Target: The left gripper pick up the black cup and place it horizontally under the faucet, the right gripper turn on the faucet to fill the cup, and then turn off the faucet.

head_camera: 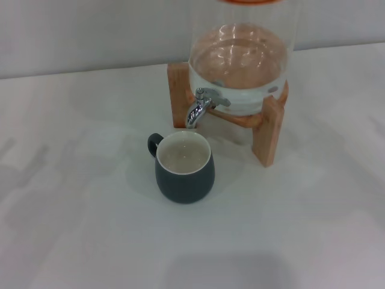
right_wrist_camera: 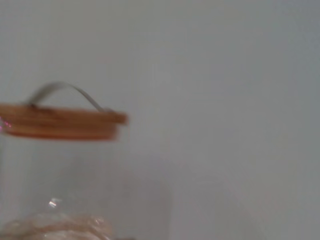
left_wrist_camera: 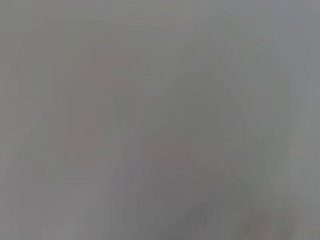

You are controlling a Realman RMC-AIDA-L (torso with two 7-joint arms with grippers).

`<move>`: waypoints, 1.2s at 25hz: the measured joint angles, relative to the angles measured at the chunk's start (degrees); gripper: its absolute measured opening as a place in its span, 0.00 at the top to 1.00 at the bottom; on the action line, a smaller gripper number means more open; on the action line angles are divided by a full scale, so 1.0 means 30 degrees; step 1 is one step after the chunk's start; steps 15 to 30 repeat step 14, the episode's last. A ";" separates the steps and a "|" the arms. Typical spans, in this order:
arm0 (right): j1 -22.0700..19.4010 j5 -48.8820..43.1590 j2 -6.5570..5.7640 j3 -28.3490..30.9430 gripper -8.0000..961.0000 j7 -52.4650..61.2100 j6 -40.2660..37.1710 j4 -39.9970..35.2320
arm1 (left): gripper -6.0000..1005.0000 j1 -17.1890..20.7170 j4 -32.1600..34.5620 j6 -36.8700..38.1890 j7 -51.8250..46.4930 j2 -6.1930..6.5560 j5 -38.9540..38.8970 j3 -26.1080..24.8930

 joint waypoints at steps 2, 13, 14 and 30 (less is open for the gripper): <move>0.0040 -0.0461 -0.0005 0.0034 0.37 0.0888 -0.0784 -0.0001 | 0.12 -0.0043 -0.0009 0.0397 -0.0982 0.0138 0.0236 -0.0001; -0.0042 -0.0352 0.0030 0.0281 0.37 0.1584 -0.0371 0.0432 | 0.12 0.0081 0.0207 0.0413 -0.1814 0.0259 0.1840 0.0000; -0.0035 -0.0376 0.0015 0.0286 0.37 0.1596 -0.0315 0.0409 | 0.12 0.0097 0.0261 0.0370 -0.1854 0.0265 0.1952 0.0000; -0.0035 -0.0376 0.0015 0.0286 0.37 0.1596 -0.0315 0.0409 | 0.12 0.0097 0.0261 0.0370 -0.1854 0.0265 0.1952 0.0000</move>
